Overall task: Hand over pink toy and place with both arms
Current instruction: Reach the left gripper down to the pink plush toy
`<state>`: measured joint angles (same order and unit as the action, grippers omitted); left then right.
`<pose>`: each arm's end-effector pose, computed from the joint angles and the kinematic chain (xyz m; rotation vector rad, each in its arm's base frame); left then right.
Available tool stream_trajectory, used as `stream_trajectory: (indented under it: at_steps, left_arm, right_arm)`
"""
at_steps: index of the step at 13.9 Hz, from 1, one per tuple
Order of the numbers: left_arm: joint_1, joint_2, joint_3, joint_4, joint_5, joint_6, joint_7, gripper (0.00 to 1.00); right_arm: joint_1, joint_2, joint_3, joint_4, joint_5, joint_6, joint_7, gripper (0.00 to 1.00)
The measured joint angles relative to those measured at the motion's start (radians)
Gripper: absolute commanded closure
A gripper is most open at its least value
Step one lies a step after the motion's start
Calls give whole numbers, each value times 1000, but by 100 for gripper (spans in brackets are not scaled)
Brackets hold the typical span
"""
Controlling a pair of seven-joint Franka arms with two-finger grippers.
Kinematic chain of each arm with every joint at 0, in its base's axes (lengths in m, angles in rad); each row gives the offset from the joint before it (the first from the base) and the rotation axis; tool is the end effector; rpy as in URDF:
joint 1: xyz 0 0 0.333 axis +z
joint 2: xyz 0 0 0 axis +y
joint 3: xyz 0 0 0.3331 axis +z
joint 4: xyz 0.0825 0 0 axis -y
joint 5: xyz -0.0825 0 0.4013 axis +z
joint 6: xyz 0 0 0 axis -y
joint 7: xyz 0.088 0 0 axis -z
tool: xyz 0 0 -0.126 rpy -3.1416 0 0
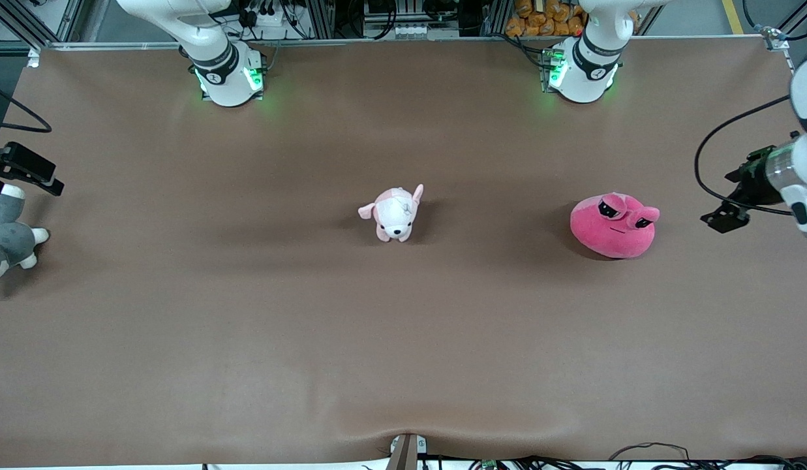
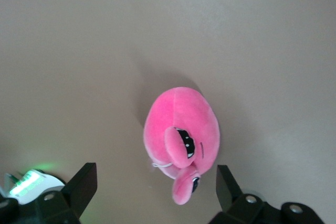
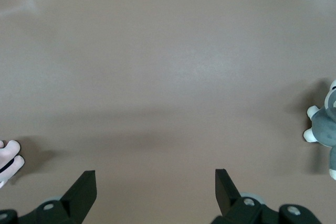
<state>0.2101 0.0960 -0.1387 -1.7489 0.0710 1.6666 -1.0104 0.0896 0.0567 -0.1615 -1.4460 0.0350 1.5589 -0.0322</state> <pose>0.5846 0.0526 0.4885 -2.5860 -1.5294 0.1995 0.5897 -0.0350 0.6501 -3.1169 0.0589 -0.0907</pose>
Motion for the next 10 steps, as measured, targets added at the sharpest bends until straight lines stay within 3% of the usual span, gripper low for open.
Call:
stream_trajectory:
  at_steps: [6,10]
  left_arm:
    - [52,-5,-2,-108,-150,85,-213,0]
    - [104,-17,-1,-199,-298,152,-234,0]
  right_arm:
    - [-1,18,0,0,0,0,0,0]
    - [-3,29,-1,0,0,0,0,0]
